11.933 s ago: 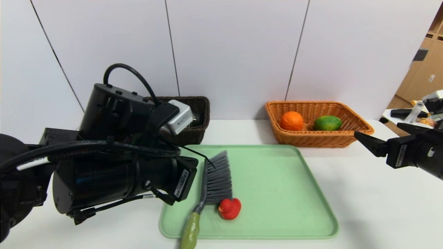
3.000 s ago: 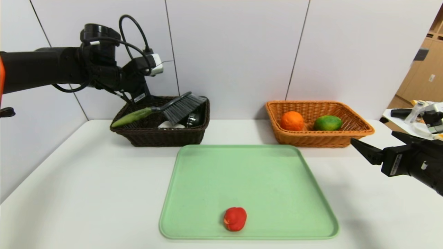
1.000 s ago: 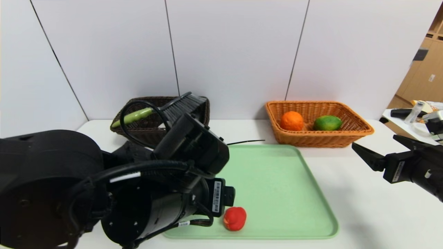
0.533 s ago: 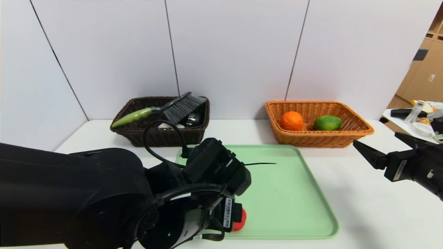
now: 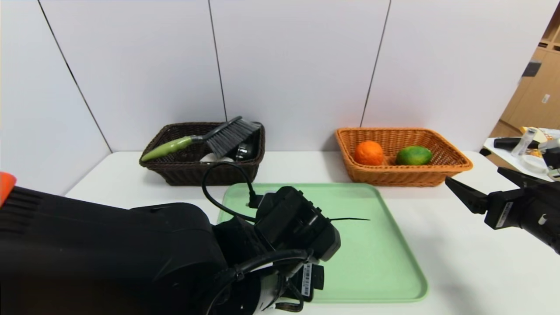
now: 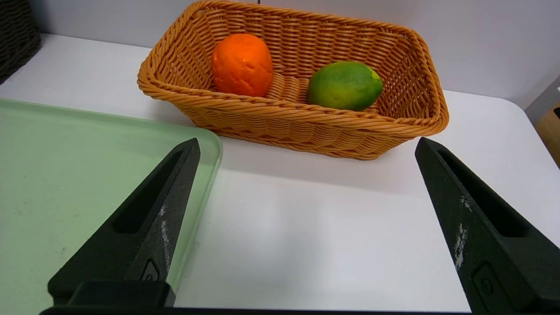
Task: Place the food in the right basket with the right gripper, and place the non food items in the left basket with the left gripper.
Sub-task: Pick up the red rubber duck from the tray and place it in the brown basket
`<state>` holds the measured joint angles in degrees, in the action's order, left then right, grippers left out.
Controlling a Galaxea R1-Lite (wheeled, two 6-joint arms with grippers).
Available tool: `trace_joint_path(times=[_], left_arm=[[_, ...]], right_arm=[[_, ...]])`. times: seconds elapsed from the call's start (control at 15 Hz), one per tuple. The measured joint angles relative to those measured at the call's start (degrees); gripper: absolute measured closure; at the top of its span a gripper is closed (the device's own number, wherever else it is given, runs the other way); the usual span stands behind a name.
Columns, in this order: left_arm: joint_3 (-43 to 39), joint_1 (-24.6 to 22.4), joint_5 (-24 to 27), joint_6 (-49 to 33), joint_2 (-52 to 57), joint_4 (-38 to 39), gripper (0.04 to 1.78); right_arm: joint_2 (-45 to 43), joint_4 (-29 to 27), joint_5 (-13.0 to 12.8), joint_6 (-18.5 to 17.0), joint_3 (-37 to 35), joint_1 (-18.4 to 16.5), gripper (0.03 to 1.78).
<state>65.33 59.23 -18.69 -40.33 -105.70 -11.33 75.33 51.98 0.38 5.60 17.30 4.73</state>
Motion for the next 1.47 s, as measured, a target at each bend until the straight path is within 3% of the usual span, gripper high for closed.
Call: trace_joint_path(times=[0.8,1.13,1.33,1.47], left_arm=[[-0.5,1.3,-0.9,0.3,-3.0,1.2,0.13],[-0.7,1.2,-1.5,0.3,-3.6,1.2,0.85],[-0.9,1.2,-1.4,0.3,-3.7,1.1,1.08],[-1.2,1.2,-1.5,0.5,-3.7,1.2,1.09]], right_arm=[[-0.1,0.0,-0.1,0.0,-0.2,0.0,0.12],[-0.2,0.0,-0.1,0.0,0.2,0.0,0.12],[-0.2,0.0,-0.1,0.0,0.2,0.0,0.12],[-0.2,0.0,-0.1,-0.1,0.2,0.0,0.12]])
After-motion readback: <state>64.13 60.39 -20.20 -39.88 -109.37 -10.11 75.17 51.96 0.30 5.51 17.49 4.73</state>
